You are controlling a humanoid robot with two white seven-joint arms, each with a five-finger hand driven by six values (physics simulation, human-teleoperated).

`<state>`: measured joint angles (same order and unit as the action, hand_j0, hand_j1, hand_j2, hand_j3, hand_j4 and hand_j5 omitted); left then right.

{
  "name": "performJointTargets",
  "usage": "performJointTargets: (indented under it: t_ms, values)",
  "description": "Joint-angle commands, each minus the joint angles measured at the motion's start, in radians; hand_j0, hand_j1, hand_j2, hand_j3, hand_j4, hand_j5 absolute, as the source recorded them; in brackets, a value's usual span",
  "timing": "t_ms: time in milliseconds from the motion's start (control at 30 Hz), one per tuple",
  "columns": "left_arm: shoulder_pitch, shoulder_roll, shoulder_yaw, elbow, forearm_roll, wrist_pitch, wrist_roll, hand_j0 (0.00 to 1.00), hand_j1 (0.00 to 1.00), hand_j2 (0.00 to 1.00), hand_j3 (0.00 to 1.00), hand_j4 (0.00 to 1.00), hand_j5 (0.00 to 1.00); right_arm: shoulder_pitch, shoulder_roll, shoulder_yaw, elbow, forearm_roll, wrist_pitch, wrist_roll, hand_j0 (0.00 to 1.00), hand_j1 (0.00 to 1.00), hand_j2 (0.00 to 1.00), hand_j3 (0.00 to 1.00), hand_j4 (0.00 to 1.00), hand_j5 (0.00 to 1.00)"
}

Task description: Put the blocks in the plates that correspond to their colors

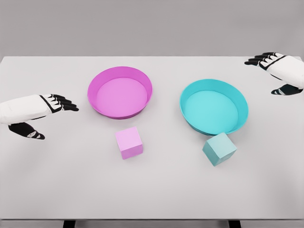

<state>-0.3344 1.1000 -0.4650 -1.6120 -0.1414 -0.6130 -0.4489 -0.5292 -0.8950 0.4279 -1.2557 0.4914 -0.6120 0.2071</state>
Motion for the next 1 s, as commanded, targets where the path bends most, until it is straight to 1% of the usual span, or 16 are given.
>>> performJointTargets:
  t_ms: [0,133,233,333,400,500,533,600,667,700,733,767,833,867,933,967]
  values:
    - [0.0,0.001,0.0,0.0,0.006,0.002,-0.001,1.0,1.0,1.0,1.0,1.0,1.0,0.0,-0.004,0.0,-0.001,-0.005,0.001,0.003,1.0,1.0,1.0,1.0,1.0,1.0]
    - [-0.008,0.001,-0.001,0.001,0.008,0.002,0.001,1.0,1.0,1.0,1.0,1.0,1.0,0.008,0.001,-0.008,0.002,-0.007,0.001,0.029,1.0,1.0,1.0,1.0,1.0,1.0]
    - [-0.029,0.0,-0.003,-0.003,-0.015,0.002,-0.001,1.0,1.0,1.0,1.0,1.0,1.0,0.008,-0.036,-0.006,-0.016,-0.01,0.001,0.028,1.0,1.0,1.0,1.0,1.0,1.0]
    - [-0.071,-0.003,-0.072,-0.072,-0.064,0.002,-0.001,1.0,1.0,1.0,1.0,1.0,1.0,-0.003,-0.039,0.012,-0.041,-0.013,0.001,0.023,1.0,1.0,1.0,1.0,1.0,1.0]
    - [-0.071,-0.009,-0.083,-0.104,-0.08,0.002,-0.001,1.0,1.0,1.0,1.0,1.0,1.0,-0.064,-0.062,0.132,-0.051,-0.013,0.001,0.025,1.0,1.0,1.0,1.0,1.0,1.0]
    - [-0.092,-0.022,-0.107,-0.134,-0.08,0.002,-0.001,1.0,1.0,1.0,1.0,1.0,1.0,-0.167,-0.171,0.345,-0.122,-0.014,0.001,0.021,1.0,1.0,1.0,1.0,1.0,1.0]
    - [-0.097,-0.031,-0.107,-0.134,-0.08,0.002,-0.001,1.0,1.0,1.0,1.0,1.0,1.0,-0.179,-0.2,0.363,-0.146,-0.014,0.001,0.02,1.0,1.0,1.0,1.0,1.0,1.0]
    - [-0.1,-0.046,-0.109,-0.135,-0.081,0.002,-0.001,1.0,1.0,1.0,1.0,1.0,1.0,-0.186,-0.284,0.37,-0.238,-0.017,0.001,0.014,1.0,1.0,1.0,1.0,1.0,1.0]
    - [-0.106,-0.054,-0.109,-0.137,-0.081,0.002,-0.001,1.0,1.0,1.0,1.0,1.0,1.0,-0.201,-0.32,0.371,-0.249,-0.042,0.001,0.014,1.0,1.0,1.0,1.0,1.0,1.0]
    - [-0.107,-0.057,-0.109,-0.137,-0.081,0.002,-0.001,1.0,1.0,1.0,1.0,1.0,1.0,-0.204,-0.343,0.385,-0.275,-0.047,0.001,0.014,1.0,1.0,1.0,1.0,1.0,1.0]
    - [-0.11,-0.058,-0.109,-0.138,-0.081,0.002,-0.001,1.0,1.0,1.0,1.0,1.0,1.0,-0.215,-0.349,0.411,-0.286,-0.051,0.001,0.014,1.0,1.0,1.0,1.0,1.0,1.0]
    - [-0.112,-0.072,-0.109,-0.147,-0.09,0.002,-0.002,1.0,1.0,1.0,1.0,1.0,1.0,-0.259,-0.351,0.466,-0.284,-0.062,0.001,0.014,1.0,1.0,1.0,1.0,1.0,1.0]
    - [-0.153,-0.098,-0.152,-0.147,-0.103,0.002,-0.002,1.0,1.0,1.0,1.0,1.0,1.0,-0.393,-0.349,0.63,-0.28,-0.068,0.001,0.014,1.0,1.0,1.0,1.0,1.0,1.0]
    - [-0.159,-0.127,-0.156,-0.147,-0.103,0.002,-0.002,1.0,1.0,1.0,1.0,1.0,1.0,-0.436,-0.344,0.69,-0.275,-0.07,0.001,0.014,1.0,1.0,1.0,1.0,1.0,1.0]
    - [-0.159,-0.178,-0.176,-0.147,-0.103,0.002,-0.007,1.0,1.0,1.0,1.0,1.0,1.0,-0.478,-0.34,0.756,-0.277,-0.071,0.001,0.014,1.0,1.0,1.0,1.0,1.0,1.0]
    - [-0.161,-0.203,-0.192,-0.147,-0.103,0.002,-0.036,1.0,1.0,1.0,1.0,1.0,1.0,-0.524,-0.338,0.805,-0.278,-0.079,0.001,0.014,1.0,1.0,1.0,1.0,1.0,1.0]
